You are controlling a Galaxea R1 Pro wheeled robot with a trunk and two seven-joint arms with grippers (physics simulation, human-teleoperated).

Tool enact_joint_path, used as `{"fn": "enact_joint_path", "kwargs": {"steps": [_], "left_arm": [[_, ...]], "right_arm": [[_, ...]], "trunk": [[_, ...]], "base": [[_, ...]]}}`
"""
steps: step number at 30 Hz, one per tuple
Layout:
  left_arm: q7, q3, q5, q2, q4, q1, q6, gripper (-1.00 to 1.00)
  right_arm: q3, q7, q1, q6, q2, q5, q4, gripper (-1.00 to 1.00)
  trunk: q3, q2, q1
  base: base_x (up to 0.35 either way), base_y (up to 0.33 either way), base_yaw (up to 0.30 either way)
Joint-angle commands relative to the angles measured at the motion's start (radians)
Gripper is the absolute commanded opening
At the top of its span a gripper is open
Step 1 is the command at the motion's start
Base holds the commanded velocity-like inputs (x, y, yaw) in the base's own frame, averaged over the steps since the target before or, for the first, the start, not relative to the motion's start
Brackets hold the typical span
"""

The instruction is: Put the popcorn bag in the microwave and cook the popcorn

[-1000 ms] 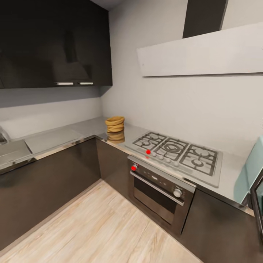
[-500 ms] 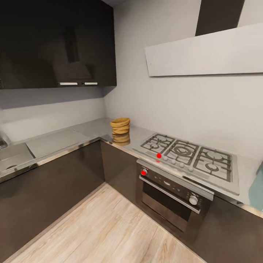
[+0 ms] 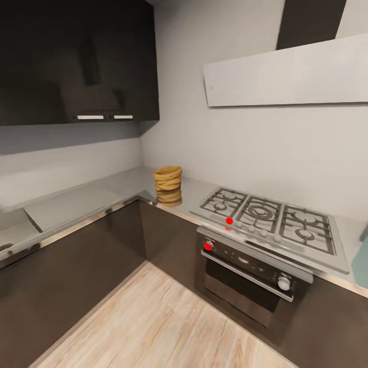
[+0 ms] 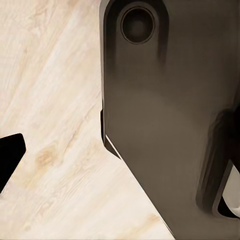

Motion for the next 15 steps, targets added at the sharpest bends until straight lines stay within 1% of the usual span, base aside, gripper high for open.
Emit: {"fn": "enact_joint_path", "kwargs": {"steps": [1,7,15], "left_arm": [[0.002,0.001,0.0,0.0,-0.002,0.001,0.001,1.0],[0.002,0.001,0.0,0.0,-0.002,0.001,0.001,1.0],[0.002,0.001,0.0,0.0,-0.002,0.0,0.001,1.0]], "right_arm": [[-0.009,-0.002,-0.002,-0.008,0.0,0.01,0.005,1.0],[-0.009,-0.002,-0.002,-0.007,0.0,0.01,0.005,1.0],[-0.009,-0.002,-0.002,-0.008,0.0,0.011,0.005,1.0]], "trunk": [[-0.001,-0.001,0.0],[-0.001,-0.001,0.0],[-0.001,-0.001,0.0]], "base": [[0.158,0.281,-0.174],[0.16,0.281,-0.117],[0.161,0.281,-0.234]]}}
